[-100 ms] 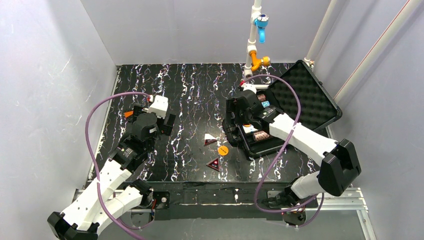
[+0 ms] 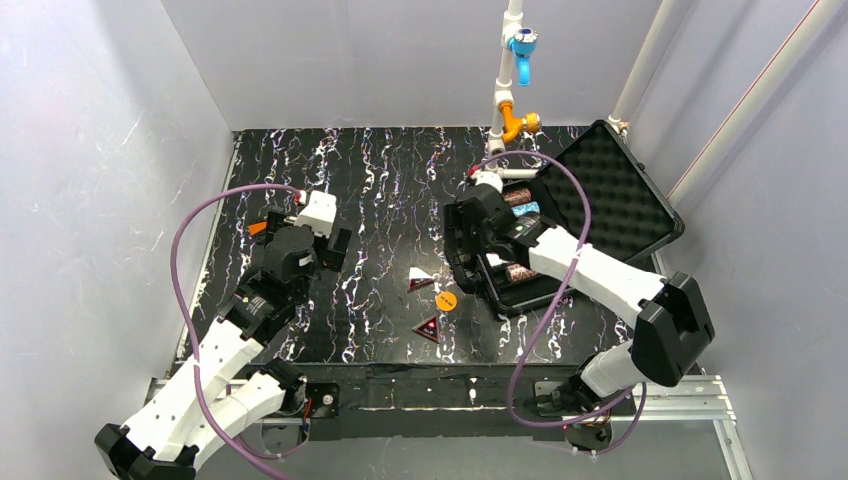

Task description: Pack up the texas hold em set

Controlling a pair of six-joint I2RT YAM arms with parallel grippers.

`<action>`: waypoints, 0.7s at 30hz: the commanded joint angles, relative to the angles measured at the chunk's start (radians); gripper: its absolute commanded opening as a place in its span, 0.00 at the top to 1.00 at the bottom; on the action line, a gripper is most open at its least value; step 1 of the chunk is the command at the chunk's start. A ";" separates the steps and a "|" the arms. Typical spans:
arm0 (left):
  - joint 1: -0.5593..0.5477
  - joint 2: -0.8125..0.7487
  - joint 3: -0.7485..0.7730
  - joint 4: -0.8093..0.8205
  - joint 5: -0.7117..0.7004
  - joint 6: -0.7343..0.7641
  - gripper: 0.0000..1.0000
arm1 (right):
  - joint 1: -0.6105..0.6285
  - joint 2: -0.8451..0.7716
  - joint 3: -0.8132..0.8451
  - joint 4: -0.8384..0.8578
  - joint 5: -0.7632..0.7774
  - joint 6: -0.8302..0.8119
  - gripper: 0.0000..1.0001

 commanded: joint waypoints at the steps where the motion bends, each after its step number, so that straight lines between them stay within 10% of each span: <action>1: -0.004 -0.020 0.009 -0.011 0.000 -0.001 0.02 | 0.086 0.060 0.071 -0.061 0.073 0.024 0.02; 21: -0.003 -0.038 0.007 -0.014 0.004 0.000 0.02 | 0.219 0.166 0.030 -0.125 0.075 0.120 0.02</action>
